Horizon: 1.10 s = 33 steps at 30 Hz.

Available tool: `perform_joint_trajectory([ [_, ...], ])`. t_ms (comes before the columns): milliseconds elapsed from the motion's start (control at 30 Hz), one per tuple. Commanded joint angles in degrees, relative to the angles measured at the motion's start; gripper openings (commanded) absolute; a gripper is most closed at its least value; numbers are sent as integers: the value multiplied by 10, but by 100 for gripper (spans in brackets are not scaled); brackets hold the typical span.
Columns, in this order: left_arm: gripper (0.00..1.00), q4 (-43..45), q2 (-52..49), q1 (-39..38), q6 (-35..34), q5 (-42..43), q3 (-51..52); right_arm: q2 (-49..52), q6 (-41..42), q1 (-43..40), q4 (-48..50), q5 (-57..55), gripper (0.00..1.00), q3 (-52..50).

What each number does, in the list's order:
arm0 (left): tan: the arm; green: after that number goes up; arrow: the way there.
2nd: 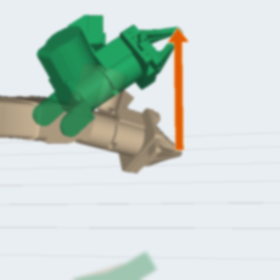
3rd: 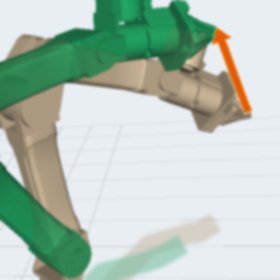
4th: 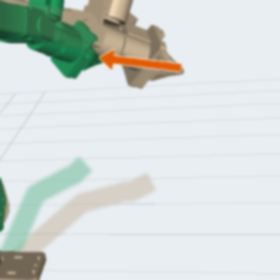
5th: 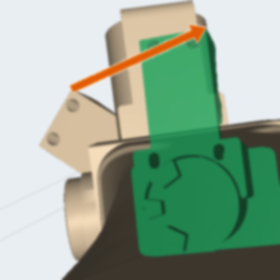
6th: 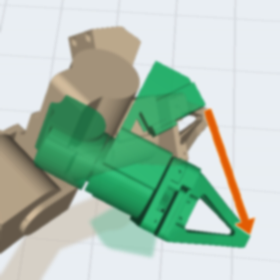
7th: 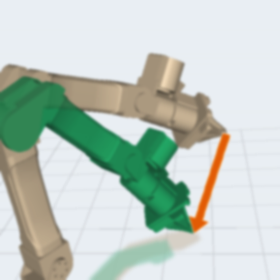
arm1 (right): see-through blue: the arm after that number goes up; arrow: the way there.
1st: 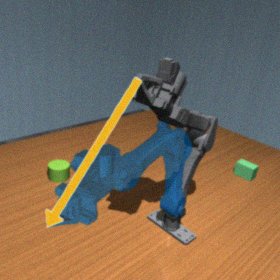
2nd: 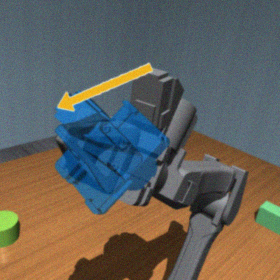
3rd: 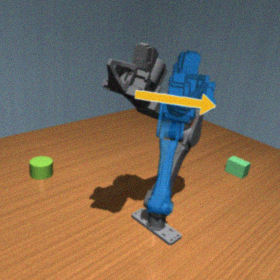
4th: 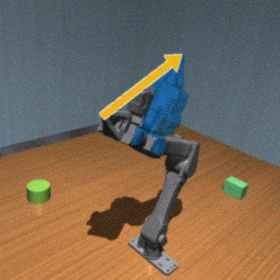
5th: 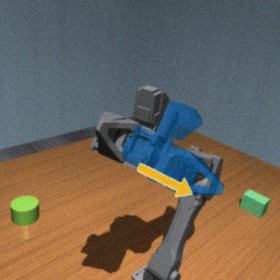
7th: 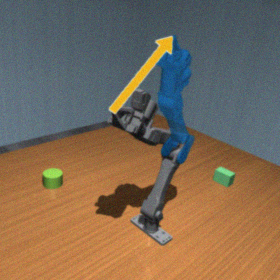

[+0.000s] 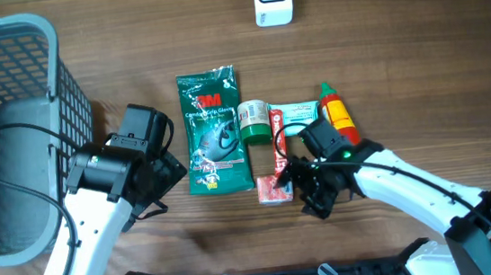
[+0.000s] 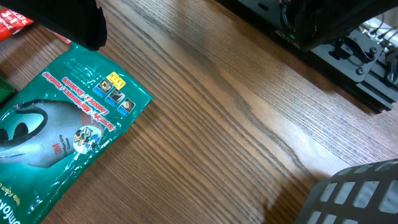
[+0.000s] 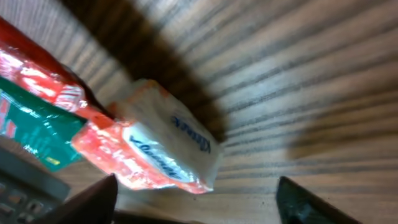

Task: Scan the item barcode
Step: 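Grasp the red Kleenex tissue pack with the right gripper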

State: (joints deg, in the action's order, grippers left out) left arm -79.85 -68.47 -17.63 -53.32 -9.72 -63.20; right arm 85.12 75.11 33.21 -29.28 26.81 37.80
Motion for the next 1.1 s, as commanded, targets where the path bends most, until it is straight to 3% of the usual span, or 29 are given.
perform_joint_trajectory([
  [0, 100, 0, -2, -3, -10, 0, 1, -5, 79, 33, 0, -101, 66, -2],
  [167, 100, 0, -2, -3, -10, 0, 1, 1, 106, 53, 0, -188, 22, -3],
  [300, 100, 0, -2, -3, -10, 0, 1, 23, 120, 54, 18, -214, 18, -4],
  [333, 100, 0, -2, -3, -10, 0, 1, 31, 117, 54, 29, -209, 20, -4],
  [367, 100, 0, -2, -3, -10, 0, 1, 47, 116, 56, 40, -198, 41, -4],
  [433, 100, 0, -2, -3, -10, 0, 1, 64, 117, 56, 45, -190, 65, -4],
  [500, 100, 0, -2, -3, -10, 1, 1, 74, 117, 56, 48, -176, 75, -4],
  [633, 100, 0, -2, -3, -10, 0, 1, 77, 117, 56, 46, -156, 79, -4],
  [667, 100, 0, -2, -3, -10, 0, 1, 77, 118, 56, 47, -163, 74, -4],
  [733, 100, 0, -2, -3, -10, 0, 1, 78, 120, 56, 49, -170, 43, -4],
  [800, 100, 0, -2, -3, -10, 0, 1, 80, 120, 56, 51, -172, 4, -4],
  [900, 100, 0, -2, -3, -10, 1, 1, 84, 106, 56, 62, -173, 4, -4],
  [1067, 100, 0, -2, -3, -10, 0, 1, 67, 9, 56, 97, -146, 4, -3],
])
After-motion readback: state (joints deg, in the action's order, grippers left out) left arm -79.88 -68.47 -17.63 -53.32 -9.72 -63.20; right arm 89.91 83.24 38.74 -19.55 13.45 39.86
